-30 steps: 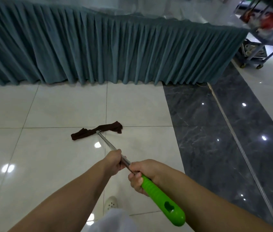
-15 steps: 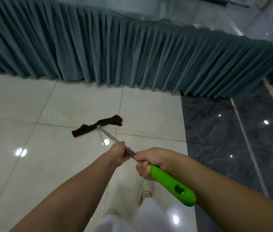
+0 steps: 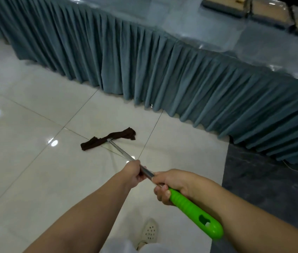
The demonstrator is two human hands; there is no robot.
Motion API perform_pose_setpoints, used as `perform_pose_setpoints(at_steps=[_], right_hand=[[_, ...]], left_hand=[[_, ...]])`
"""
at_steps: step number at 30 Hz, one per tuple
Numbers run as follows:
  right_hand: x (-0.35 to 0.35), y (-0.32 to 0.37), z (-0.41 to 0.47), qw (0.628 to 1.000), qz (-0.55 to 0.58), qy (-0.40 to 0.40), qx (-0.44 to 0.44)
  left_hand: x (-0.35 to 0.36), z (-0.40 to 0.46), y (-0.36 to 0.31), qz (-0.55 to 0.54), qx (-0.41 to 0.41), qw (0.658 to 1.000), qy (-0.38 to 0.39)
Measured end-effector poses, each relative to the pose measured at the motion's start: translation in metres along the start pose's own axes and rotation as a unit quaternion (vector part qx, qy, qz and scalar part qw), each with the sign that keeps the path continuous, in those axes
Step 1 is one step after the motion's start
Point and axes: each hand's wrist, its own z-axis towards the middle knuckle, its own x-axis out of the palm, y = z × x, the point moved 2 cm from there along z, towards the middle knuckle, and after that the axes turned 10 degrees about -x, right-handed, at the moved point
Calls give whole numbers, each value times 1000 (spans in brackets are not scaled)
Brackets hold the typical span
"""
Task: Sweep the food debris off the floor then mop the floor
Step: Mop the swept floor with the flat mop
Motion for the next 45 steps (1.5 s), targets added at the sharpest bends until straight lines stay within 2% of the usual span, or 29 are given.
perform_pose_setpoints(at_steps=[6,17,30,39,45], right_hand=[[-22,63,24,998,-57,35,19],[11,180,78,991,-124,47,34],[149,359,148,976,-197,62,62],[207,436,179,955,-271,77,93],[243,477,202,932,-338,97,94]], left_hand=[[28,18,-45,-49,9,999,-15],[20,38,-160,-105,13,994,-29],[-51,47,-363,-183,30,982,-41],[-78,47,-443,-228,48,971,-47],[-98,57,-487,-293,63,952,-56]])
